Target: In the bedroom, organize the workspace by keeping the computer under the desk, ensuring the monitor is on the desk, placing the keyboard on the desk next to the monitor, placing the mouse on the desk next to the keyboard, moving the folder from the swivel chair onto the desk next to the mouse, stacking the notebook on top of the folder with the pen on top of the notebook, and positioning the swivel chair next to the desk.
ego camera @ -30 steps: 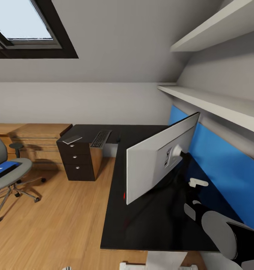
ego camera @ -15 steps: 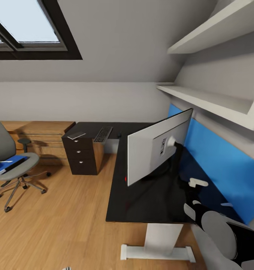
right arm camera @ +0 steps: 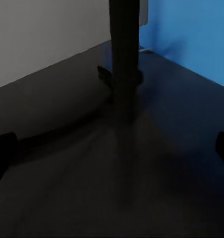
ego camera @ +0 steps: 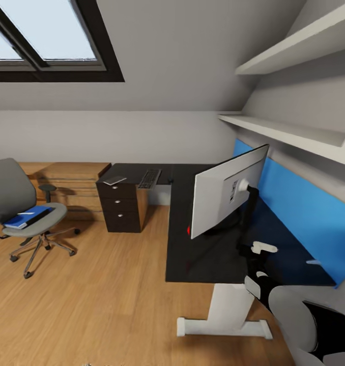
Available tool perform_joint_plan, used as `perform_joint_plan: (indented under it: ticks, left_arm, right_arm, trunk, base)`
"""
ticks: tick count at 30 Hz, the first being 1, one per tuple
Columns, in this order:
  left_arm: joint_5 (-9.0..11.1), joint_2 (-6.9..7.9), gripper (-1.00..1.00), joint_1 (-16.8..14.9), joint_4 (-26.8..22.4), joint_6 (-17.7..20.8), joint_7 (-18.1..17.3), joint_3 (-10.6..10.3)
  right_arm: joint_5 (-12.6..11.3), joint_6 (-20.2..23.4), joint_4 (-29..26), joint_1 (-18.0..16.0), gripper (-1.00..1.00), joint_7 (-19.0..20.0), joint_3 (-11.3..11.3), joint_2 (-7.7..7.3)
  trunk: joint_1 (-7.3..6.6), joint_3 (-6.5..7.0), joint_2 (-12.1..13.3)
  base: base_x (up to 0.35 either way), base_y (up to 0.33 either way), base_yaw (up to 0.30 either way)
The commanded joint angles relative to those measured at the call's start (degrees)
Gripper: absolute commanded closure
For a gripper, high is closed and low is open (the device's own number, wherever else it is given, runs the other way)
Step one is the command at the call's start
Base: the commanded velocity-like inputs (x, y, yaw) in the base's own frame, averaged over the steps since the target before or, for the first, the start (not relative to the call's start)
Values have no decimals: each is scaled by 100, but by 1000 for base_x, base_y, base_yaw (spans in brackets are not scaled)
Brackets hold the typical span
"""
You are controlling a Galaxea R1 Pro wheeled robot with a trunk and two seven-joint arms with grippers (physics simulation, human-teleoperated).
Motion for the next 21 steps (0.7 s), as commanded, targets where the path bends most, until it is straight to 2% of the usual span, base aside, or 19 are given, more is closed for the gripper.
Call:
perform_joint_plan:
  ticks: [1, 6, 11, 16, 21]
  left_arm:
    - [60, -3, -100, 1, 1, -44, 28, 4]
    - [26, -5, -100, 1, 248, -737, 28, -4]
    - [11, -10, -100, 1, 324, -946, 28, -9]
    - [5, -24, -100, 1, 357, -1190, 28, -27]
    - [0, -33, -100, 1, 552, -1794, 36, -35]
  right_arm:
    - [51, -16, 8, -7, -100, -38, -29, 20]
    - [56, -5, 7, -7, -100, -46, -29, 83]
    - [57, -1, 7, -7, -100, -47, -29, 93]
    - [63, -8, 6, -7, -100, -40, -35, 95]
    - [49, 14, 2, -7, -100, -52, -33, 102]
  trunk:
    - [0, -6, -5]
    - [0, -6, -5]
    - [0, -6, -5]
    - [0, -6, -5]
    - [0, -6, -5]
  base:
    - [-46, 325, 0]
    - [-18, 333, 0]
    - [-4, 300, 0]
    - [-1, 82, 0]
    - [0, 15, 0]
